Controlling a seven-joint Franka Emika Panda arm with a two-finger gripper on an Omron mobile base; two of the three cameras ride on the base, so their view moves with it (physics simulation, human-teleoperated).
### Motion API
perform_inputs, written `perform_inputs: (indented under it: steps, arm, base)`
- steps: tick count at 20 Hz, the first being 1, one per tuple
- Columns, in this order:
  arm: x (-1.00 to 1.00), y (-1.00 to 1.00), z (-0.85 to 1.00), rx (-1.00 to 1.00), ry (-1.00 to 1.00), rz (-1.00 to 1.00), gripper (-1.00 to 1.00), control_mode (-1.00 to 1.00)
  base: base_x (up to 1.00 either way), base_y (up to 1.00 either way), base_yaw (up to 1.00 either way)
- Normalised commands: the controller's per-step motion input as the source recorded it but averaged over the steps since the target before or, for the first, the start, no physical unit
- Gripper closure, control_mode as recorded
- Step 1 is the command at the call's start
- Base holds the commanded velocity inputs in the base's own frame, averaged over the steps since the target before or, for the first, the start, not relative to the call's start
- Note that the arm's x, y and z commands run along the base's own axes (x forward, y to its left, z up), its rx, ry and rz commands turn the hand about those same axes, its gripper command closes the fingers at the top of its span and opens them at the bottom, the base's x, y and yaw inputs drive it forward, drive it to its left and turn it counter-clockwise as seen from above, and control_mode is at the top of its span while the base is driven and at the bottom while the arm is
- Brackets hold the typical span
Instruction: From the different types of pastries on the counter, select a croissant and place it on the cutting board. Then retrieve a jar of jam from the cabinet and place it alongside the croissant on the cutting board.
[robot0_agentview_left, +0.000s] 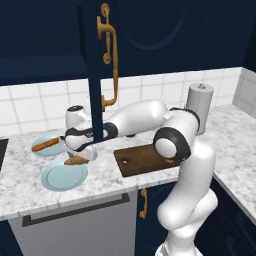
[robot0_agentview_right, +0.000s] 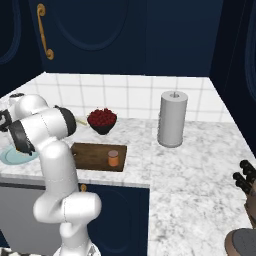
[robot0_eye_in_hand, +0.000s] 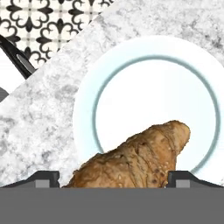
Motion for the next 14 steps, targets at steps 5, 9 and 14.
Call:
perform_inputs:
  steps: [5, 9, 14]
  arm:
    - [0.00, -0.72, 0.00, 0.07, -0.05, 0.03, 1.00, -1.00]
    - [0.02, -0.85, 0.00, 0.10, -0.06, 0.04, 1.00, -1.00]
    - [0.04, -0.83, 0.00, 0.09, -0.06, 0.05, 1.00, -1.00]
  base:
    - [0.00, 0.00, 0.00]
    - [0.00, 0.00, 0.00]
    - [0.00, 0.00, 0.00]
